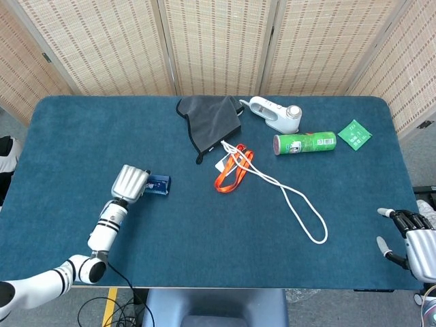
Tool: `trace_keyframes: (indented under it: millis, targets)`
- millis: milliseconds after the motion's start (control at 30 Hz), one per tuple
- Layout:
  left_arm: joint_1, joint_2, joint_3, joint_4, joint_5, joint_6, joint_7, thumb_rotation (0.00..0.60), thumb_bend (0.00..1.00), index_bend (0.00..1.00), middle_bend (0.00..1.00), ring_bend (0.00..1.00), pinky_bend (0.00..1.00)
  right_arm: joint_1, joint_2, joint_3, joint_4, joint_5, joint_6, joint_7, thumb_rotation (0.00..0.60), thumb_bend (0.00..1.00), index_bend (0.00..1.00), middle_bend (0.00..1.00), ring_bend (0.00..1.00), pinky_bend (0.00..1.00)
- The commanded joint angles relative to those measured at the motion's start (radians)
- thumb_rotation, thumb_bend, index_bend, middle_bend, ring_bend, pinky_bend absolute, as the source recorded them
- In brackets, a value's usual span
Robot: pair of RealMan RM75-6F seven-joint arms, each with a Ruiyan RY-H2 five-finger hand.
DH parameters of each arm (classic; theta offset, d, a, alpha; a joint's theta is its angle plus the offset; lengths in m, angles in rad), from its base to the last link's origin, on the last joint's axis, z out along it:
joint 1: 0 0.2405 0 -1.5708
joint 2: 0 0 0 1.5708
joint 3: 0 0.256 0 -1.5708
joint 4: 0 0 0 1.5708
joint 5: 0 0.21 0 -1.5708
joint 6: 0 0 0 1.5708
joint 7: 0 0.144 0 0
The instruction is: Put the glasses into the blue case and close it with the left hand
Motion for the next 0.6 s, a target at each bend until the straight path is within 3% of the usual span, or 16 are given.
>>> trace_keyframes:
  millis: [33, 600]
  targets:
    - [-0.013, -0.018, -0.002, 0.03, -0.011, -0.003, 0.011, 0.6, 0.46, 0.56, 0.96, 0.86, 1.0, -0.001, -0.001, 0.0, 0.001, 0.001, 0.0, 0.002, 0.6, 0.33, 0.26, 0.34, 0.29, 0.26]
    - [-0.062, -0.039, -0.022, 0.113, -0.036, 0.007, 0.041, 0.6, 0.46, 0.56, 0.96, 0.86, 1.0, -0.003, -0.001, 0.001, 0.008, 0.004, 0.001, 0.009, 0.6, 0.33, 0.26, 0.34, 0.29, 0.26]
